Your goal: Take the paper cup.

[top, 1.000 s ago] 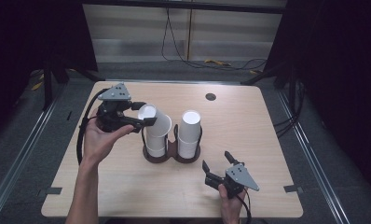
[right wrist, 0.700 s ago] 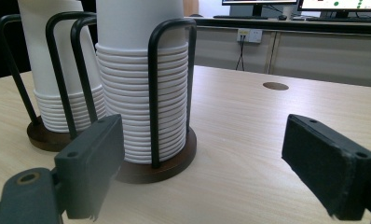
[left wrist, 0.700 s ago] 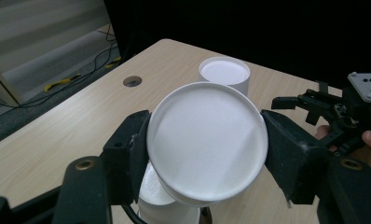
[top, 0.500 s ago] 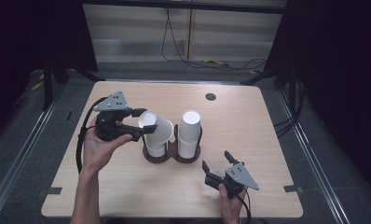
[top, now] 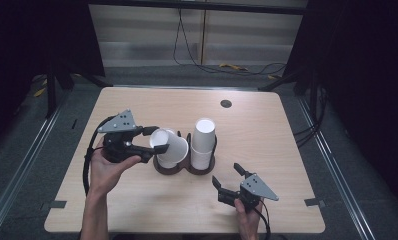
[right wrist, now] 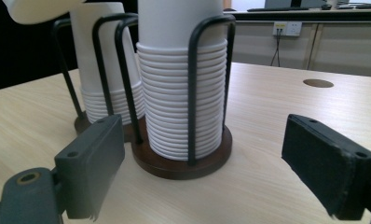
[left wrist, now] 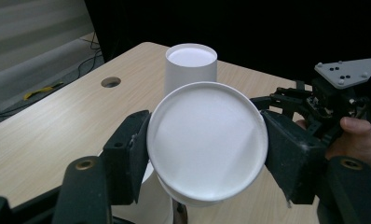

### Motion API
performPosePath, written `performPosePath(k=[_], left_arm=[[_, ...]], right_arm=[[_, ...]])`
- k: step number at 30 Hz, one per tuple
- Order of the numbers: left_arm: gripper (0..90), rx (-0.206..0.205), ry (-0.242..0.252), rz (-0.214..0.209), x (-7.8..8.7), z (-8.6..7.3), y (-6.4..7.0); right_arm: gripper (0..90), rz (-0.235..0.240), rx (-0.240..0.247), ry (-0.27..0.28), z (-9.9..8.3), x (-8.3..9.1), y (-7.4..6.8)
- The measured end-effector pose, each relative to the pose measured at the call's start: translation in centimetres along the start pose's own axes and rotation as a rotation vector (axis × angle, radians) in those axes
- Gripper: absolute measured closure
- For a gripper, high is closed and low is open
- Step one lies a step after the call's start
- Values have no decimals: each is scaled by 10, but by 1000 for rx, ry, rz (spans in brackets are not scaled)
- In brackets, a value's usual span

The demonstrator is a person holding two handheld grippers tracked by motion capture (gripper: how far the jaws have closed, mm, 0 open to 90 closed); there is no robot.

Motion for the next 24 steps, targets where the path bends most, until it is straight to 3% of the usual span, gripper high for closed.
performPosePath(k=[4, 5, 7, 8, 9, 10, 16, 18, 20, 21, 24], left_arm=[[359, -2, 23, -10, 4, 0, 5], [359, -2, 36, -28, 6, 0, 10], [359, -2, 39, -33, 6, -1, 12], [359, -7, 40, -44, 6, -4, 16], [358, -7, 40, -44, 6, -4, 16], [359, -12, 42, -62, 4, -7, 19], [358, -3, 29, -95, -4, -23, 26], [358, -1, 33, -107, -6, -26, 28], [358, -5, 27, -118, -8, -32, 31], [358, 5, 29, -137, -11, -35, 33], [358, 1, 15, -142, -15, -42, 34]], right_arm=[[127, 20, -18, 11, 3, 0, -4], [127, 53, -25, 24, 6, 0, -8], [127, 66, -30, 28, 8, -1, -11], [127, 108, -29, 36, 11, -2, -18], [127, 108, -29, 36, 11, -2, -18], [127, 160, -22, 47, 16, -2, -27], [126, 285, -25, 52, 22, -1, -48], [126, 295, -26, 54, 23, -1, -49], [127, 354, -39, 57, 26, 0, -56], [127, 363, -38, 56, 26, 0, -57], [127, 393, -36, 42, 27, 0, -60]])
Point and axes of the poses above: each handheld gripper's, and its own axes: x roughly backward along the jaws, z roughly out of its top, y roughly to its right, the point moved 8 cm from there along -x, roughly forward along the jaws, and after that the axes turned 7 degrees about y, right-handed, at the moved point
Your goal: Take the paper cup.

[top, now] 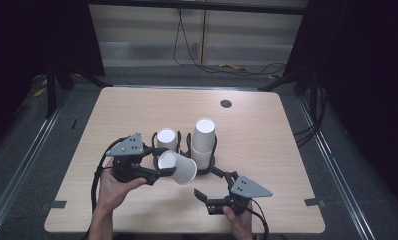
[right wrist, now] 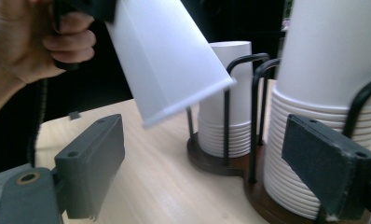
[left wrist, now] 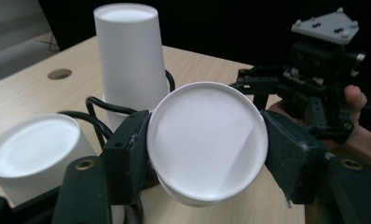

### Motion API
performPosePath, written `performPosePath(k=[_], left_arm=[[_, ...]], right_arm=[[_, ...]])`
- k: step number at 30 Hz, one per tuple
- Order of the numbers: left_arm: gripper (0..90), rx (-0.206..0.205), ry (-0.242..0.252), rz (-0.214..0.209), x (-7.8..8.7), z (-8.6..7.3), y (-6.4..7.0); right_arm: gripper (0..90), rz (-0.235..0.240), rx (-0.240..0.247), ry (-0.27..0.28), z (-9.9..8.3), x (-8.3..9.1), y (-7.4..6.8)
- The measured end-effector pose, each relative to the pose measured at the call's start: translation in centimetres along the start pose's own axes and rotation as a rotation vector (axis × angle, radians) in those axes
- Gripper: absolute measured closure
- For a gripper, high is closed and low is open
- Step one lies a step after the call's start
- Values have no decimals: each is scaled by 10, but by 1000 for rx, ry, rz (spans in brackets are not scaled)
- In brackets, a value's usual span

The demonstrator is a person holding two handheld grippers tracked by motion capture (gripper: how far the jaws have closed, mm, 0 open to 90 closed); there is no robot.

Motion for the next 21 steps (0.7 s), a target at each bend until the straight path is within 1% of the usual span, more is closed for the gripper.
performPosePath(k=[2, 3, 4, 5, 6, 7, 8, 10, 12, 13, 14, 15, 16, 17, 18, 19, 20, 21], left_arm=[[358, 13, -2, -15, -4, -6, 1], [358, 15, -7, -19, -5, -9, 1], [359, 16, -2, -27, -10, -14, 3], [358, 16, -2, -27, -10, -14, 3], [358, 7, -20, -28, -13, -19, 4], [359, 9, -17, -24, -15, -21, 4], [359, 35, -4, -46, -17, -24, 6], [359, 34, -6, -51, -19, -27, 6], [359, 31, -16, -52, -22, -30, 7], [359, 17, -15, -48, -22, -30, 8], [359, 9, -22, -72, -23, -32, 12], [359, 9, -22, -72, -23, -32, 12], [359, 3, -14, -66, -23, -31, 14], [359, 9, -13, -74, -23, -31, 16], [359, 10, -7, -81, -23, -31, 17], [359, 16, 1, -87, -24, -31, 18], [360, 18, -5, -99, -24, -32, 19], [360, 12, -7, -102, -25, -32, 20]], right_arm=[[127, 8, 9, -3, 0, -1, 0], [127, 20, 5, -9, 0, -1, -1], [128, 37, 4, -11, 1, -2, -2], [128, 37, 4, -11, 1, -2, -2], [128, 43, 4, -14, 1, -2, -3], [128, 50, 5, -19, 0, -3, -3], [127, 64, 6, -28, -1, -4, -4], [127, 67, 9, -29, -1, -5, -4], [127, 95, 12, -42, -4, -7, -6], [127, 95, 12, -42, -4, -7, -6], [128, 104, 8, -50, -5, -10, -7], [128, 104, 8, -50, -5, -10, -7], [127, 116, 16, -54, -6, -11, -8], [127, 111, 16, -56, -7, -12, -7], [127, 122, 14, -63, -9, -13, -8], [127, 122, 14, -63, -9, -13, -8], [128, 128, 14, -77, -12, -16, -8], [128, 128, 14, -77, -12, -16, -8]])
Point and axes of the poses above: each handheld gripper's, and its own axes: x roughly backward along the jaws, z roughly out of its top, y roughly to its right, the point moved 8 cm from there along -x, roughly forward along the jaws, and after that the axes turned 7 degrees about y, right-handed, at the moved point
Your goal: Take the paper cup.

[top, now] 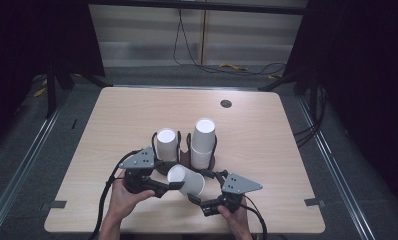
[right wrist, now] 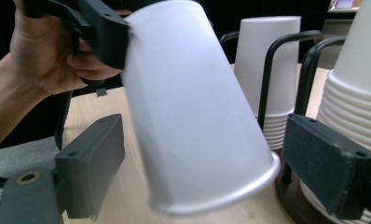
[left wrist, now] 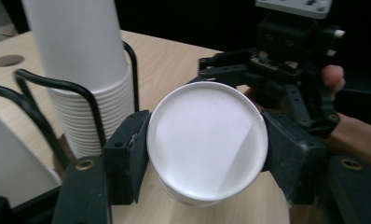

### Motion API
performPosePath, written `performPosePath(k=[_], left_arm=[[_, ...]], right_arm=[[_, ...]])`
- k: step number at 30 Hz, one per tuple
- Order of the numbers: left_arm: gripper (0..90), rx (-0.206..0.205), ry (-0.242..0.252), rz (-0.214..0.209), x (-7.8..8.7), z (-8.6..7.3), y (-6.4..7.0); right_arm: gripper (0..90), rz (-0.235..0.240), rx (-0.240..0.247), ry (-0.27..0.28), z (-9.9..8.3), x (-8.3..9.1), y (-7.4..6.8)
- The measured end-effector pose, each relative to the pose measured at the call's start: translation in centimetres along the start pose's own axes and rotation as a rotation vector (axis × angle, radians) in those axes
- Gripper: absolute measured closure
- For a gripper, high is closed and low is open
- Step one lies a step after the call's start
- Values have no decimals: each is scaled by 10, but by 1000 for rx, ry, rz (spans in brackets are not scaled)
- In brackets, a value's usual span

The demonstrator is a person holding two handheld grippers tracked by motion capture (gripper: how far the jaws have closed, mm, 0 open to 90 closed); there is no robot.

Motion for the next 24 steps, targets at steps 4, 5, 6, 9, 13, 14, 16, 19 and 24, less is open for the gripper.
performPosePath(k=[4, 5, 6, 9, 13, 14, 16, 19, 24], left_arm=[[360, 4, 14, -19, -5, -1, 3], [359, 9, 10, -30, -5, -1, 4], [360, 3, 11, -23, -6, -1, 4], [359, 3, 12, -26, -9, -3, 5], [360, 17, 13, -41, -10, -4, 5], [360, 20, 15, -39, -10, -4, 4], [360, 25, 13, -40, -9, -4, 4], [360, 33, 10, -54, -10, -7, 3], [358, 42, 12, -63, -10, -10, 1]], right_arm=[[129, 23, 7, -13, -4, -5, 0], [129, 23, 6, -22, -6, -7, -1], [132, 19, 10, -23, -7, -8, -1], [134, 22, 10, -19, -9, -11, -2], [146, 24, 16, -31, -12, -15, -2], [150, 25, 17, -37, -13, -15, -3], [163, 26, 17, -38, -14, -16, -3], [193, 37, 26, -67, -17, -13, -4], [210, 38, 32, -78, -19, -12, -4]])
Point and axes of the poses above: each handheld gripper's, and its own axes: x roughly backward along the jaws, z roughly out of its top, y roughly to its right, the point moved 8 cm from there along -x, roughly forward along the jaws, and after that the axes turned 7 degrees about y, right-handed, at the moved point
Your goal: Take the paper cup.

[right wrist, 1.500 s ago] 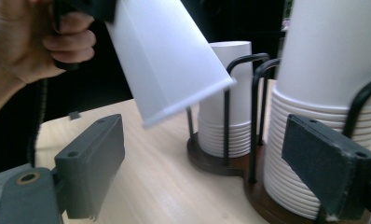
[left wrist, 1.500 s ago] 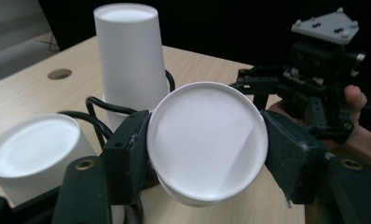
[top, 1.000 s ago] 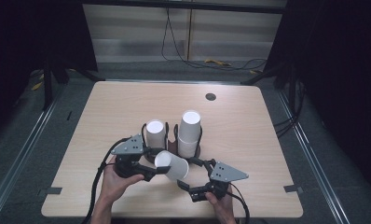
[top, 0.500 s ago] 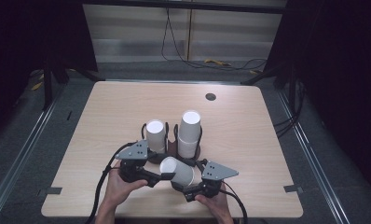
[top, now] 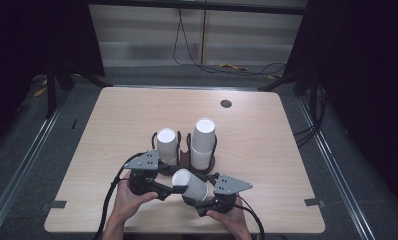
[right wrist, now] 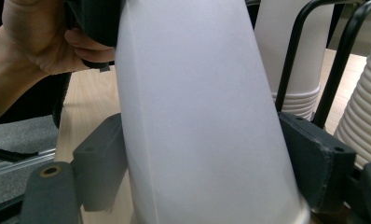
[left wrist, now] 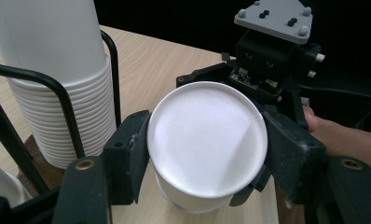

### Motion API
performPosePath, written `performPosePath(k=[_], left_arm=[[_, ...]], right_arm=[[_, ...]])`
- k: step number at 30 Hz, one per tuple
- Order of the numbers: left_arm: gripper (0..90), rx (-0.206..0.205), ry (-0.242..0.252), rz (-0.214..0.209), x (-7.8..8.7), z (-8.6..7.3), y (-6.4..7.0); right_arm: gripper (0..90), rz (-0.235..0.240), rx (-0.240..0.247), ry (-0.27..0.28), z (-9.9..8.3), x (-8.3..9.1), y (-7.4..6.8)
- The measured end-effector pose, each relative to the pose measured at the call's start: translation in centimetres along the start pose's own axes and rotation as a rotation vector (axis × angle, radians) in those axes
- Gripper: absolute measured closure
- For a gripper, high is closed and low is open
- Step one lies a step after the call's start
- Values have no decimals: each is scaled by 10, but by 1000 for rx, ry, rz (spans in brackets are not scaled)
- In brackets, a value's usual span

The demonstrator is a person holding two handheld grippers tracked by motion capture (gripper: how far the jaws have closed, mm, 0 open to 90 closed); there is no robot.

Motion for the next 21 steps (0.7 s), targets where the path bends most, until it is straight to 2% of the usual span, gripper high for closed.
performPosePath(k=[3, 10, 13, 18, 19, 21], left_arm=[[353, 17, 3, -5, 2, -2, -2], [337, 16, 10, 1, 0, -6, -3], [226, 16, -11, 1, -1, -9, -4], [201, 18, 16, -5, 1, -9, -4], [190, 9, 8, 15, 2, -10, -5], [175, 10, 5, 22, 2, -10, -6]], right_arm=[[220, -1, -1, -8, 0, 1, 0], [231, 4, -19, -32, -1, 2, 1], [234, 1, -20, -43, -1, 3, 2], [237, -1, -18, -67, 0, 6, 3], [237, 0, -21, -73, 1, 7, 3], [237, 2, -22, -82, 1, 8, 4]])
Point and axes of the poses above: each handheld gripper's, and its own axes: x roughly backward along the jaws, z roughly out of its top, y roughly to its right, the point moved 8 cm from there along -x, roughly forward along the jaws, and after that the axes turned 7 degrees about y, right-handed, at the moved point
